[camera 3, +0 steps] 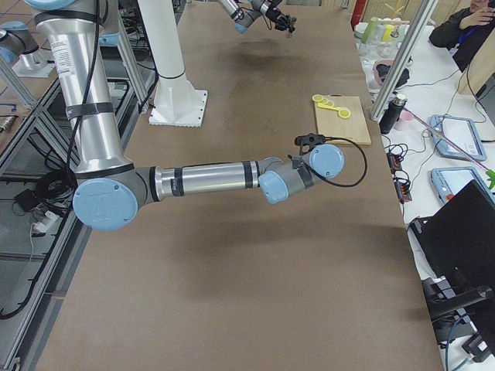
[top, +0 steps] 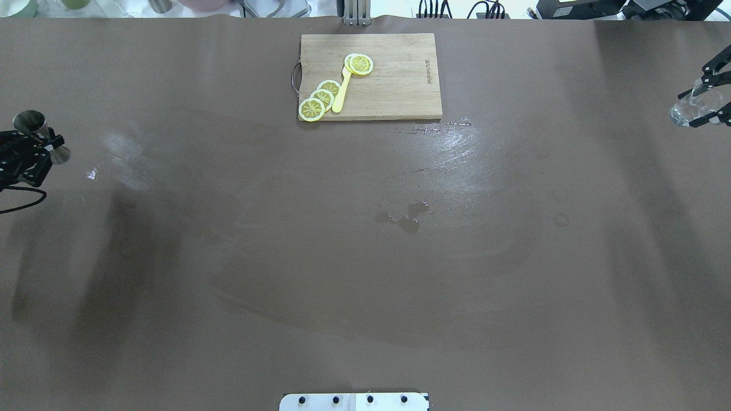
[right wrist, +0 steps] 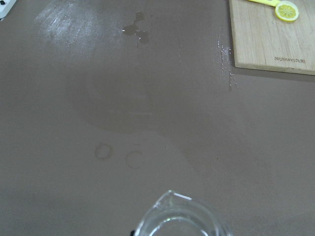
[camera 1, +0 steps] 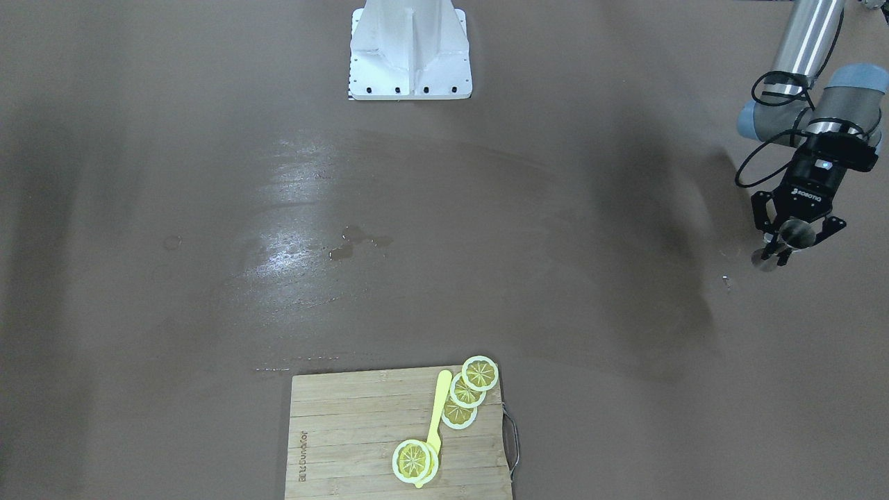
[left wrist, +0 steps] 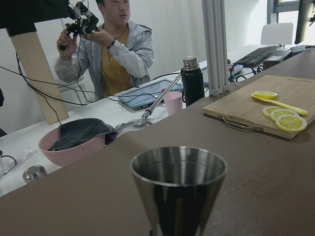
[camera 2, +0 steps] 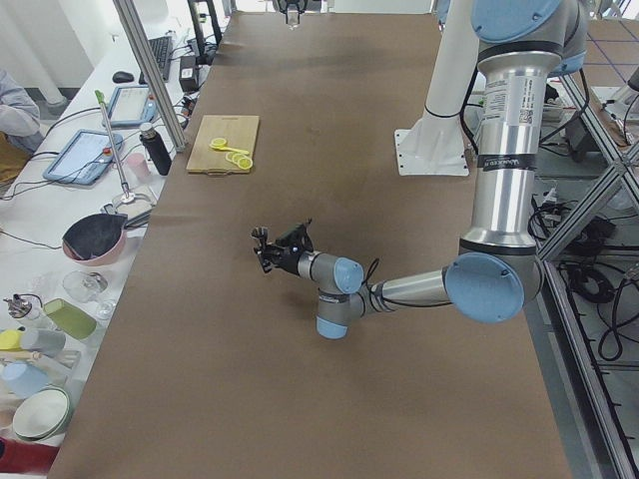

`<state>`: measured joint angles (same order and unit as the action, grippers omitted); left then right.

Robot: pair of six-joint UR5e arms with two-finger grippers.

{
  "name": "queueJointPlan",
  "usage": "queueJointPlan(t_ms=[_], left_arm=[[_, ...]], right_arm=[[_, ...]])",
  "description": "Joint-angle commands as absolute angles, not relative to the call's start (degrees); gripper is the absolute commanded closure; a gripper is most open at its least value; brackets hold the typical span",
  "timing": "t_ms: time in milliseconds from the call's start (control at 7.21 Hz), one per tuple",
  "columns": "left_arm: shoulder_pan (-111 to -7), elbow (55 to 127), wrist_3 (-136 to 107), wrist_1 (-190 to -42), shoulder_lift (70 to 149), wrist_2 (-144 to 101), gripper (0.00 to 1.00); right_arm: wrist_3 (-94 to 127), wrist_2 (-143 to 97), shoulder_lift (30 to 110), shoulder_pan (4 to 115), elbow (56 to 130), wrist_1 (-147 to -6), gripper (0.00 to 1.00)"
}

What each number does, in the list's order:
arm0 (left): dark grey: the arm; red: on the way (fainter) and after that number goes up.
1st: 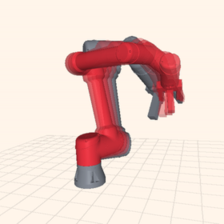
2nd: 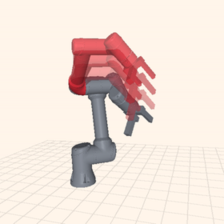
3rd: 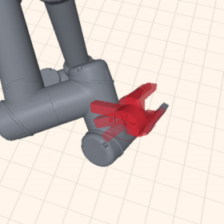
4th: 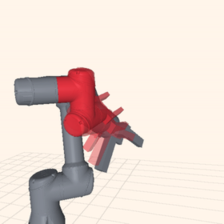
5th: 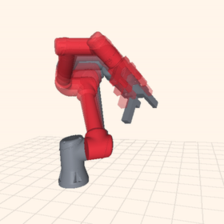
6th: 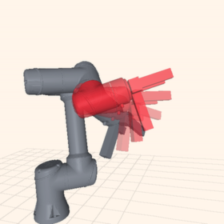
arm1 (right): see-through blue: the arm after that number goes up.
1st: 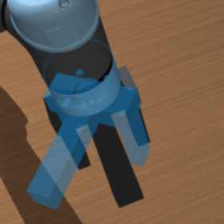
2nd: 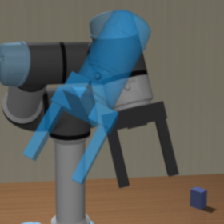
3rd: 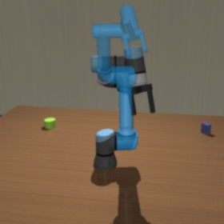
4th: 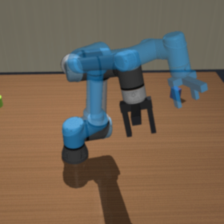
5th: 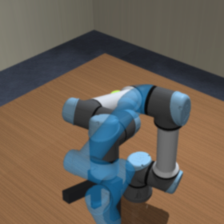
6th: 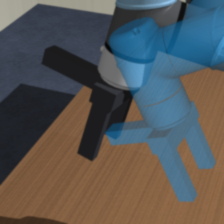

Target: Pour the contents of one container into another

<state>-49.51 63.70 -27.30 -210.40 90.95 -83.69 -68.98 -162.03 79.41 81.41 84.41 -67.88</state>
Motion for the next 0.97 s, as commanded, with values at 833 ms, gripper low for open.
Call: queueJointPlan(t_ms=[833], left_arm=[[-43.3,66.1,-39.5,-194.7,90.7,-55.2,1.0]], right_arm=[[-57.3,-161.3,69.7,77.0,67.5,-58.1,1.0]])
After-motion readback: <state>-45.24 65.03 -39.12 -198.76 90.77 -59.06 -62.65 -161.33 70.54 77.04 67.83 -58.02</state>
